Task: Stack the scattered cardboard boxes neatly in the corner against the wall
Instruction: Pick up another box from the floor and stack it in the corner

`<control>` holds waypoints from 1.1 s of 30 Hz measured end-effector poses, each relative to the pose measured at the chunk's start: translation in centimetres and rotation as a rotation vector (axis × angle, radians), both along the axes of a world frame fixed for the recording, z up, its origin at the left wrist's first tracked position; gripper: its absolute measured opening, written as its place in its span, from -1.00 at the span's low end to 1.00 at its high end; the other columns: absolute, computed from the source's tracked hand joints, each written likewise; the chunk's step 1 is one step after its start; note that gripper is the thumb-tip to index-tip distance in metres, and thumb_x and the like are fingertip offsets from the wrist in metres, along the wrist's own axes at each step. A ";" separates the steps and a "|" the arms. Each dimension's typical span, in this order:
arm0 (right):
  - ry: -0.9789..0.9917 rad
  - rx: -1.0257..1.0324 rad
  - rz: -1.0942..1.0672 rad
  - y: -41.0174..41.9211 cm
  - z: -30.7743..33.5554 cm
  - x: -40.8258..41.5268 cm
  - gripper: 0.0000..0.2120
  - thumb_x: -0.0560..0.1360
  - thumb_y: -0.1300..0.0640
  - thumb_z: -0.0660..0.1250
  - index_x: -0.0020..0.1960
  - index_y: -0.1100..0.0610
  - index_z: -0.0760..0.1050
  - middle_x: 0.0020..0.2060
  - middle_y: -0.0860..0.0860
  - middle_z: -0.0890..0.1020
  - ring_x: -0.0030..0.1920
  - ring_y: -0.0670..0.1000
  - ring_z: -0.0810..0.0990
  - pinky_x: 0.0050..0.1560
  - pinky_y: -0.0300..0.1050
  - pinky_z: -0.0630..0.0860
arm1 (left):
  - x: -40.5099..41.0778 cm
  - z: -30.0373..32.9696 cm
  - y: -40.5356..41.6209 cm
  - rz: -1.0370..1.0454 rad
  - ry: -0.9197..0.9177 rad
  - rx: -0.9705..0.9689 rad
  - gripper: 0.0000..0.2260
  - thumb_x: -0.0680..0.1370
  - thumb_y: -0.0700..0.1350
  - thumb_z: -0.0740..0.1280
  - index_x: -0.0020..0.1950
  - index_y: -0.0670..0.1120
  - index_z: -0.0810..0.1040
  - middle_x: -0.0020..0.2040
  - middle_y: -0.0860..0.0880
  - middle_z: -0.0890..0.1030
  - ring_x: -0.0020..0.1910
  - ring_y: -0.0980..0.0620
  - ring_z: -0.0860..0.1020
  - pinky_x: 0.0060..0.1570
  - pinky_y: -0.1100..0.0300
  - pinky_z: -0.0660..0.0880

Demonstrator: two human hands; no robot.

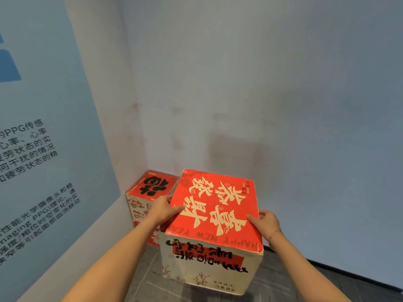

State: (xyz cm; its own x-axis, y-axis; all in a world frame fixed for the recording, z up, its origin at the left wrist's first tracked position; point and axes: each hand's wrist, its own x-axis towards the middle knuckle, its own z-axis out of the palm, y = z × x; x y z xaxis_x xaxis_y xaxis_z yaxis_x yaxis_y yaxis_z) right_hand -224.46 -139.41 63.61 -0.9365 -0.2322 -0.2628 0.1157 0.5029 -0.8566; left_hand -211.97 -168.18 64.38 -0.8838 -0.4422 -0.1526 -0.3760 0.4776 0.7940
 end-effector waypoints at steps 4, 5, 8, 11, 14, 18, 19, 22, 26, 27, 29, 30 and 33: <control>0.001 0.001 -0.004 -2.5 -0.2 -2.6 -0.63 0.46 0.05 0.39 0.16 0.23 0.44 0.03 0.15 0.63 0.00 0.15 0.63 0.08 0.10 0.57 | -2.9 -0.5 -2.8 0.011 0.024 -0.018 -0.65 0.46 -0.04 0.45 0.21 -0.08 0.55 -0.04 -0.01 0.69 -0.19 0.09 0.67 -0.25 0.26 0.59; 0.000 -0.004 -0.009 -3.4 -0.4 -3.3 -0.62 0.46 0.04 0.39 0.17 0.23 0.44 0.02 0.16 0.63 0.00 0.14 0.63 0.08 0.10 0.57 | -3.7 -0.7 -3.7 0.011 0.022 -0.029 -0.66 0.46 -0.03 0.45 0.20 -0.09 0.56 -0.05 0.00 0.69 -0.19 0.11 0.66 -0.25 0.27 0.58; -0.009 -0.009 -0.034 -6.0 -0.9 -5.4 -0.62 0.45 0.04 0.40 0.16 0.23 0.45 0.01 0.15 0.64 -0.02 0.13 0.64 0.08 0.11 0.57 | -6.5 -1.3 -6.5 0.001 0.017 -0.047 -0.67 0.46 -0.01 0.46 0.18 -0.06 0.57 -0.06 0.02 0.69 -0.21 0.13 0.65 -0.26 0.31 0.56; -0.015 -0.005 -0.050 -9.2 -1.5 -7.7 -0.68 0.44 0.03 0.41 0.09 0.18 0.46 0.00 0.14 0.64 -0.03 0.13 0.64 0.08 0.12 0.57 | -9.4 -1.7 -10.1 -0.019 0.009 -0.065 -0.67 0.45 0.01 0.45 0.18 -0.06 0.58 -0.06 0.03 0.68 -0.22 0.16 0.64 -0.27 0.34 0.53; -0.026 -0.012 -0.086 -12.7 -2.2 -9.8 -0.69 0.44 0.03 0.41 0.08 0.16 0.45 0.00 0.13 0.64 -0.04 0.12 0.64 0.06 0.10 0.58 | -12.5 -2.4 -14.0 -0.056 -0.012 -0.050 -0.68 0.46 0.01 0.44 0.16 -0.08 0.58 -0.07 0.01 0.67 -0.22 0.14 0.64 -0.26 0.31 0.55; -0.061 -0.039 -0.143 -16.9 -3.6 -12.2 -0.60 0.43 0.05 0.42 0.18 0.20 0.43 0.00 0.17 0.64 -0.08 0.13 0.64 0.02 0.09 0.59 | -16.0 -3.4 -18.6 -0.088 -0.048 -0.017 -0.70 0.47 -0.01 0.44 0.14 -0.09 0.53 0.02 -0.02 0.66 -0.12 0.08 0.65 -0.14 0.23 0.60; -0.076 -0.053 -0.149 -17.8 -4.0 -12.5 -0.59 0.44 0.04 0.42 0.20 0.18 0.42 -0.03 0.17 0.65 -0.11 0.13 0.65 0.00 0.09 0.59 | -16.8 -3.8 -19.6 -0.097 -0.054 -0.013 -0.71 0.47 -0.01 0.44 0.12 -0.08 0.51 0.04 -0.03 0.65 -0.11 0.08 0.65 -0.14 0.23 0.59; -0.145 -0.103 -0.165 -20.1 -5.2 -13.4 -0.55 0.47 0.02 0.38 0.27 0.10 0.32 -0.10 0.17 0.66 -0.16 0.13 0.67 -0.04 0.09 0.60 | -19.3 -5.0 -22.2 -0.123 -0.050 -0.021 -0.66 0.46 -0.01 0.44 0.17 -0.09 0.51 0.05 -0.02 0.65 -0.11 0.08 0.64 -0.12 0.24 0.58; -0.214 -0.107 -0.169 -22.4 -7.3 -14.7 -0.49 0.48 0.04 0.36 0.35 0.10 0.24 -0.02 0.21 0.64 -0.15 0.13 0.66 -0.12 0.03 0.60 | -21.6 -7.7 -24.5 -0.124 -0.053 0.000 -0.60 0.45 -0.01 0.45 0.23 -0.10 0.48 0.07 0.00 0.64 -0.07 0.08 0.63 -0.08 0.19 0.59; -0.225 -0.114 -0.175 -23.0 -7.8 -15.1 -0.48 0.48 0.05 0.36 0.35 0.11 0.23 0.00 0.22 0.63 -0.14 0.13 0.66 -0.16 0.00 0.60 | -22.1 -8.5 -25.0 -0.120 -0.051 -0.001 -0.59 0.45 0.00 0.45 0.24 -0.09 0.48 0.08 0.01 0.64 -0.07 0.10 0.63 -0.06 0.17 0.60; -0.256 -0.120 -0.178 -23.8 -9.1 -16.1 -0.49 0.50 0.08 0.34 0.36 0.12 0.21 0.03 0.24 0.61 -0.13 0.13 0.65 -0.25 -0.07 0.57 | -23.0 -10.0 -25.6 -0.121 -0.049 0.006 -0.60 0.45 0.01 0.45 0.24 -0.06 0.48 0.07 0.05 0.65 -0.09 0.16 0.63 -0.08 0.20 0.60; -0.272 -0.122 -0.175 -24.2 -9.7 -16.6 -0.51 0.51 0.09 0.32 0.35 0.13 0.21 0.04 0.25 0.60 -0.14 0.13 0.65 -0.29 -0.10 0.55 | -23.3 -10.7 -25.9 -0.118 -0.050 0.019 -0.60 0.46 0.00 0.44 0.25 -0.05 0.48 0.06 0.06 0.65 -0.11 0.20 0.62 -0.12 0.26 0.59; -0.308 -0.112 -0.175 -25.1 -12.1 -18.5 -0.53 0.50 0.12 0.33 0.34 0.14 0.22 -0.01 0.23 0.60 -0.16 0.12 0.64 -0.31 -0.10 0.53 | -24.2 -12.9 -26.1 -0.091 -0.058 0.058 -0.60 0.48 -0.04 0.44 0.28 -0.07 0.48 0.02 0.10 0.63 -0.16 0.28 0.60 -0.25 0.43 0.52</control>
